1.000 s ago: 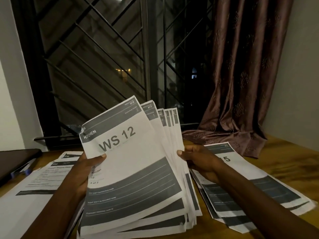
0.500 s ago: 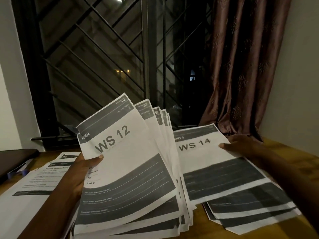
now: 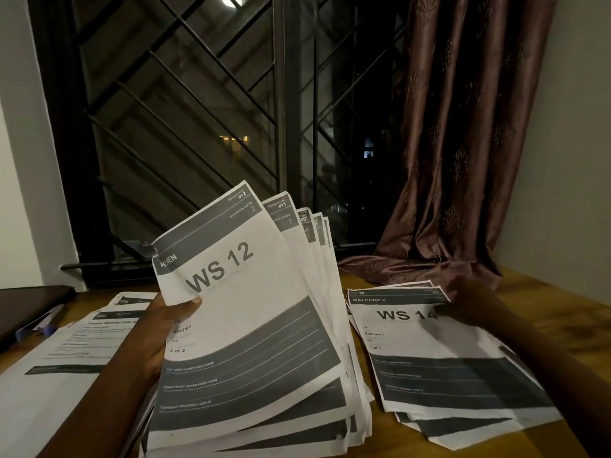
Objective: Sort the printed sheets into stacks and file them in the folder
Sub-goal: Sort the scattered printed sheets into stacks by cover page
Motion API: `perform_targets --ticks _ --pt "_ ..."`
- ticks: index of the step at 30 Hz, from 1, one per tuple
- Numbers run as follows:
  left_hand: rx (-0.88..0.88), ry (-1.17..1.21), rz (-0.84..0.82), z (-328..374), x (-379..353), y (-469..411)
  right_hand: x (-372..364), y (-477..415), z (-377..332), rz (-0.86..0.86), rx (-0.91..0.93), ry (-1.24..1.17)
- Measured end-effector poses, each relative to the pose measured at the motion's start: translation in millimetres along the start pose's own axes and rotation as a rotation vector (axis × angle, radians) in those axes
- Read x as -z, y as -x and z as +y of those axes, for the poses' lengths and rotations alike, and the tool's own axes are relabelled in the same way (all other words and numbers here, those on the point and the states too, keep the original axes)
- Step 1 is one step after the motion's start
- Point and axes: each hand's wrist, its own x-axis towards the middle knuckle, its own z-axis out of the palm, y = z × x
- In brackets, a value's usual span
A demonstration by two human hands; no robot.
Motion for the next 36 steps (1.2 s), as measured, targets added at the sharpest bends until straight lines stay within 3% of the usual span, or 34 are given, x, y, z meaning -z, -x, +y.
perform_targets --ticks 2,6,10,15,19,28,31,34,36 --pt "-0.010 -0.027 -0.018 3.4 -4.7 5.3 2.2 8.4 -30.1 0.026 0.143 -0.205" --pt "-0.028 -0.041 0.011 1.0 -3.5 7.0 -1.8 28.7 -88.5 -0.280 0.246 -0.912" --pt "-0.029 -0.032 0.033 1.2 -9.9 10.7 -22.1 34.2 -116.4 -0.476 0.264 -1.145" --pt "-0.038 -0.039 0.071 -3.7 -13.1 9.2 -49.0 31.4 -117.9 -0.240 0.223 -1.063" --pt "-0.014 0.012 0.040 -7.7 -15.9 9.2 -49.7 29.3 -111.7 -0.083 0.175 -1.183" --pt "-0.050 -0.005 0.025 -6.3 -13.1 8.6 -46.6 30.8 -105.8 -0.064 0.174 -1.249" --pt "-0.054 -0.019 0.011 -4.6 -8.4 6.4 -38.6 21.3 -95.6 0.061 0.066 -1.238" --pt "-0.053 -0.036 0.020 -4.8 -3.0 4.3 -13.1 3.7 -69.0 0.232 -0.020 -1.154" --pt "-0.078 -0.100 0.039 -4.4 -1.1 3.1 9.0 -10.0 -46.5 0.275 -0.042 -0.928"
